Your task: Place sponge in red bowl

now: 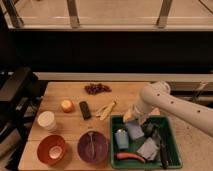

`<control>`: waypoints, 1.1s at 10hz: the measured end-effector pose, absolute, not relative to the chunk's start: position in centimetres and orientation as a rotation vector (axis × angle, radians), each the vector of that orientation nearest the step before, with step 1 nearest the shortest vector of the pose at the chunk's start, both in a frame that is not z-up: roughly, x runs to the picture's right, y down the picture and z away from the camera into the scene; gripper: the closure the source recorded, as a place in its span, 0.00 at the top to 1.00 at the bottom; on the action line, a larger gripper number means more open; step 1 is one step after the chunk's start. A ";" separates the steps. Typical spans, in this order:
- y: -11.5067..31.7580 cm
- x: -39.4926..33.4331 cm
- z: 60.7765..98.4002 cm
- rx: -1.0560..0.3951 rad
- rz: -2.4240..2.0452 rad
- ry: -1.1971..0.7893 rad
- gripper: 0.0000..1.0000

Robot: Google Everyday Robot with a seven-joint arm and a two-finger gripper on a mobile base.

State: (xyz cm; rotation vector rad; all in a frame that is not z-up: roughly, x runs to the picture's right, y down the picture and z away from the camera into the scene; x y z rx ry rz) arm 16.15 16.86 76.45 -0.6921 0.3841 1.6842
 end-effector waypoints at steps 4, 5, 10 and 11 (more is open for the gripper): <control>12.7 15.4 73.0 -0.650 1.671 0.308 0.00; 11.7 14.8 72.9 -0.650 1.662 0.276 0.00; 9.2 4.4 74.2 -0.775 1.542 0.100 0.00; 9.2 2.0 74.3 -0.803 1.507 0.076 0.00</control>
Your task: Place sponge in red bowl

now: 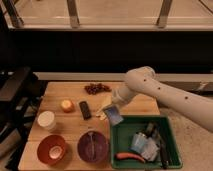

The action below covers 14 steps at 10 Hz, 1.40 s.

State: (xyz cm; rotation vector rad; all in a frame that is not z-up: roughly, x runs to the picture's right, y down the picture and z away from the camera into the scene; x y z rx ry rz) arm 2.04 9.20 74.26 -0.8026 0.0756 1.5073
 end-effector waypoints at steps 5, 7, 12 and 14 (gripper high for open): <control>9.3 1.8 74.3 -0.807 1.503 0.073 0.00; 9.3 1.7 74.3 -0.805 1.498 0.074 0.00; 8.6 -3.7 72.8 -0.790 1.341 0.010 0.00; 8.6 -8.8 71.9 -0.812 1.251 -0.033 0.00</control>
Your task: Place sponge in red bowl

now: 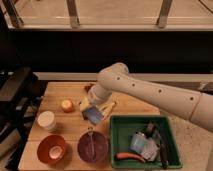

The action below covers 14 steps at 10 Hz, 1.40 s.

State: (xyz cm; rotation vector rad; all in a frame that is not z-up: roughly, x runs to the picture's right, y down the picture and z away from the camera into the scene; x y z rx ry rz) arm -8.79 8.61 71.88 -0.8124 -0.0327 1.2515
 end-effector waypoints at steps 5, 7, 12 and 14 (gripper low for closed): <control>10.8 -20.4 67.6 -0.985 1.045 -0.172 0.00; 12.2 -22.6 65.3 -0.996 0.993 -0.214 0.00; 12.2 -22.5 65.3 -0.995 0.994 -0.214 0.00; 12.7 -22.7 65.5 -1.009 0.990 -0.214 0.00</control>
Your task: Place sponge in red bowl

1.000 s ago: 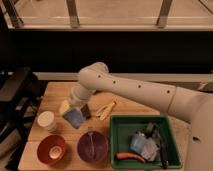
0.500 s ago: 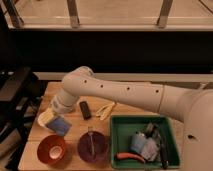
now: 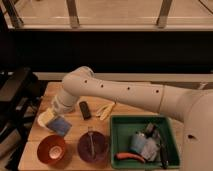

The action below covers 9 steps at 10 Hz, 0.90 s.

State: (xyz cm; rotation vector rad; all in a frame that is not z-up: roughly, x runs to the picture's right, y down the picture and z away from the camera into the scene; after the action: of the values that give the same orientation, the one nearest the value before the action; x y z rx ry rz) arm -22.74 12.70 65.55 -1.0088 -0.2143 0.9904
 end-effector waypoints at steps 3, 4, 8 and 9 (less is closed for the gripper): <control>15.3 -26.0 67.2 -1.054 0.976 -0.239 0.00; 15.9 -26.6 67.5 -1.067 0.978 -0.247 0.00; 18.9 -28.6 68.2 -1.135 1.012 -0.299 0.27; 19.3 -28.6 68.3 -1.143 1.021 -0.303 0.35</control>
State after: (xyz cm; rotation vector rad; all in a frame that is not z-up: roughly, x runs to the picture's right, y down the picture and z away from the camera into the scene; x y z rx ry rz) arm -28.64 19.26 68.29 -1.1429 -0.3026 1.0205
